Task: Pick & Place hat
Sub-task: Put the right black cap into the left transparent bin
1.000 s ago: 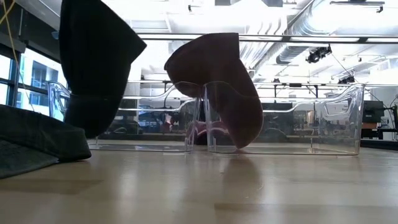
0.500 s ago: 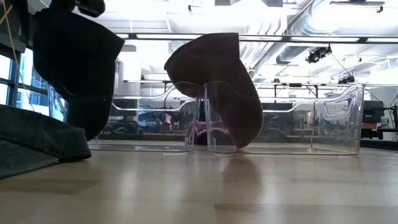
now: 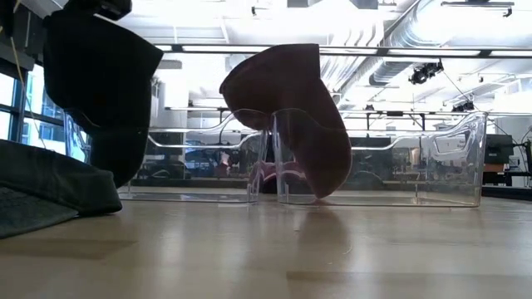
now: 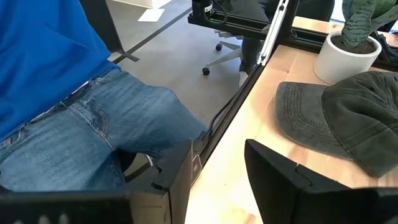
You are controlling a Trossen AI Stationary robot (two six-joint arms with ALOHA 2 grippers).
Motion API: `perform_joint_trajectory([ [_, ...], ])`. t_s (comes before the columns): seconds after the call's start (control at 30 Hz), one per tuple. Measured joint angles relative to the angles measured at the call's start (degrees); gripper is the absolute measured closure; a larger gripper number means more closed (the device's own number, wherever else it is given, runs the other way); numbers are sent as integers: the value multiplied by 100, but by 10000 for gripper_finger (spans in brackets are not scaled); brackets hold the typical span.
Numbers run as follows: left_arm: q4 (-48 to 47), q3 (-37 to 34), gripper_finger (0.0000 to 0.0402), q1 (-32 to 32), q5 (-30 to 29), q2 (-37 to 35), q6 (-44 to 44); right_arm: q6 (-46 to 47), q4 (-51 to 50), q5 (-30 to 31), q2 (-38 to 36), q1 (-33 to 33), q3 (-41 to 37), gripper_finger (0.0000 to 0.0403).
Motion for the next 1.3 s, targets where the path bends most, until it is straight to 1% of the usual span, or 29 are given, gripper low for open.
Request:
perform_joint_trajectory([
  [0.1,-15,0,200,0,226,-48,1,-36,-6,0,0,0,0,261],
  [0.17,-4,-2,209,0,401,-46,-45,-80,-15,0,0,0,0,260],
  [0.33,4,-349,255,0,860,-46,-315,-150,-19,0,0,0,0,260],
  [0.4,-6,-526,276,0,871,-85,-396,-162,-19,0,0,0,0,261],
  [0.5,-24,-634,301,-2,653,-253,-434,-236,-23,-2,0,0,0,260],
  [0.6,-7,-636,312,-2,361,-346,-324,-236,-38,0,0,0,0,261],
  [0.7,-13,-636,311,-2,122,-451,-112,-236,-38,0,0,0,0,260],
  [0.8,-7,-638,305,0,-122,-653,-135,-236,-36,0,0,0,0,261],
  [0.93,-4,-659,295,2,-277,-876,-149,-236,-36,0,0,0,0,261],
  [1.0,10,-789,293,2,-399,-1001,-219,-236,-34,-1,0,0,0,260],
  [1.1,-24,-1166,293,2,-622,-1297,-285,-236,-34,0,0,4,0,261],
  [1.17,-26,-1372,293,4,-938,-1427,-255,-236,-30,-1,0,4,0,260],
  [1.3,-8,-1530,293,4,-2008,-1482,186,-236,-27,-2,0,4,0,261],
])
